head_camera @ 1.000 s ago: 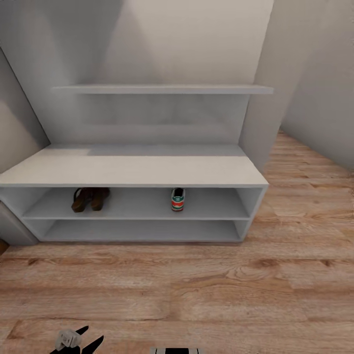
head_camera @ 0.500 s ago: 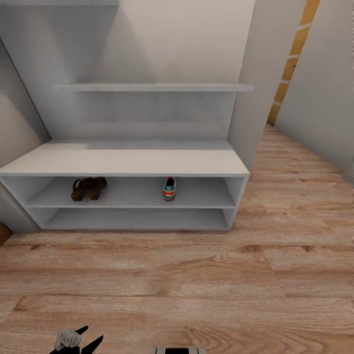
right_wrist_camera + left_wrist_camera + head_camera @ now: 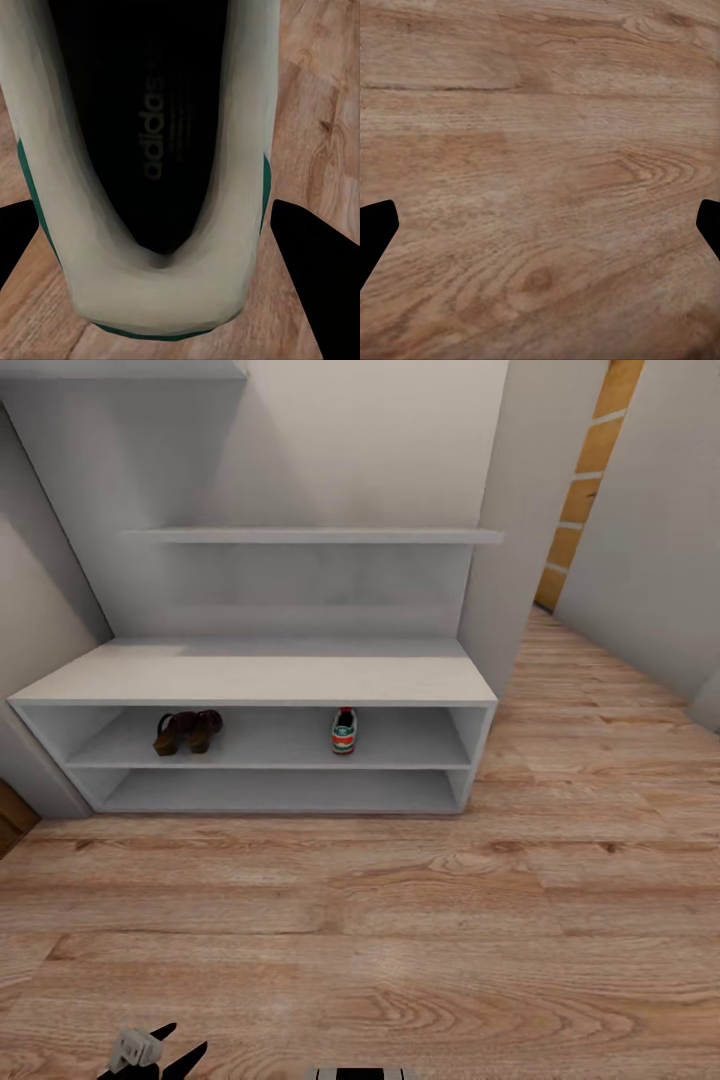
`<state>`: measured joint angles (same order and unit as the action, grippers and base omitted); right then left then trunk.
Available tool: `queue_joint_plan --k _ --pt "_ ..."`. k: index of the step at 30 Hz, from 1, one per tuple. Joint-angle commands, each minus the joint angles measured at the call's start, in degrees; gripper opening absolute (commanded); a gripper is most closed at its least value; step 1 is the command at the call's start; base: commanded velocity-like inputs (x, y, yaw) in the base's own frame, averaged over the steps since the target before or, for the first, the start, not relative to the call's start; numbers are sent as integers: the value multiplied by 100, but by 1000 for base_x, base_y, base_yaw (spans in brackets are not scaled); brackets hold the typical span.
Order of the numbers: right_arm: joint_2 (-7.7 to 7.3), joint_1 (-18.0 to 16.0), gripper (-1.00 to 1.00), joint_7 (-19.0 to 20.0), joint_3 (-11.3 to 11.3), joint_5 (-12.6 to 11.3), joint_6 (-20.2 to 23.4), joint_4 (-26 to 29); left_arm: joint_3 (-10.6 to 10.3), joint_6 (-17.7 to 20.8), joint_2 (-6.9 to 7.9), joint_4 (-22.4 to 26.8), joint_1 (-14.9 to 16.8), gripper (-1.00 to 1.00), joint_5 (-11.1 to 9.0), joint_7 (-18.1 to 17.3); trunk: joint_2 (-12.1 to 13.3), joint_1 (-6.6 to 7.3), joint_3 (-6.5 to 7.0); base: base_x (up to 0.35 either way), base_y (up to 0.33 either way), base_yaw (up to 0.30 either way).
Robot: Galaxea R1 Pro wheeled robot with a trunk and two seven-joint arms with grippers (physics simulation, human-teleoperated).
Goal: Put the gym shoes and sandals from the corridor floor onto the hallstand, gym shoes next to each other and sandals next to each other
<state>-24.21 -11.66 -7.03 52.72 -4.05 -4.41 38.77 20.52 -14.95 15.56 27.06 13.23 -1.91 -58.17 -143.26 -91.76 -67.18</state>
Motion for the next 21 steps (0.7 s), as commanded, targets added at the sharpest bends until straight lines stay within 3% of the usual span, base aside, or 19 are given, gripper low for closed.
queue_joint_plan --k 1,6,7,9,11,12,14,15,16,17,19,20,21 --pt "-2 -3 -100 -9 -3 -43 -27 -6 14 -25 0 -7 4 100 -2 -22 -2 1 -4 0 0 0" --pt "18 -3 -100 15 -19 -26 -24 -133 1 -27 -11 -13 4 100 5 -21 -2 1 -4 0 0 0" --pt "209 -5 -100 30 -374 -6 -31 -459 -4 -32 -9 -17 4 100 11 -26 -2 1 -4 0 0 0" --pt "421 -8 -100 31 -1117 13 -37 -551 -25 -35 -10 -22 4 100 32 -32 -2 1 -4 0 0 0" --pt "538 -9 -100 28 -1599 18 -39 -565 -32 -38 -10 -25 4 100 52 -35 -2 1 -4 0 0 0" --pt "653 -10 -100 24 -2102 18 -41 -564 -37 -39 -11 -30 -4 100 77 -44 -2 1 -4 0 0 0" --pt "770 -11 -100 22 -2588 18 -35 -535 -43 -41 -10 -36 -27 100 99 -70 -2 1 -4 0 0 0" --pt "891 -11 -100 17 -3030 18 -23 -476 -48 -41 -11 -38 -51 100 113 -122 -2 1 -4 0 0 0" --pt "956 -13 -100 15 -3230 18 -18 -437 -50 -42 -12 -39 -61 100 118 -158 -2 1 -4 0 0 0" --pt "1104 -23 -100 13 -3594 18 0 -354 -52 -44 -13 -39 -79 100 122 -253 -2 1 -4 0 0 0" --pt "1271 -43 -100 8 -3903 18 26 -264 -54 -50 -15 -39 -90 100 130 -373 -2 1 -4 0 0 0" --pt "1456 -87 -100 3 -4170 23 82 -168 -55 -82 -14 -40 -97 100 136 -498 -2 1 -4 0 0 0" --pt "1556 -117 -100 1 -4291 27 130 -117 -53 -109 -13 -41 -102 100 138 -558 -2 1 -4 0 0 0"
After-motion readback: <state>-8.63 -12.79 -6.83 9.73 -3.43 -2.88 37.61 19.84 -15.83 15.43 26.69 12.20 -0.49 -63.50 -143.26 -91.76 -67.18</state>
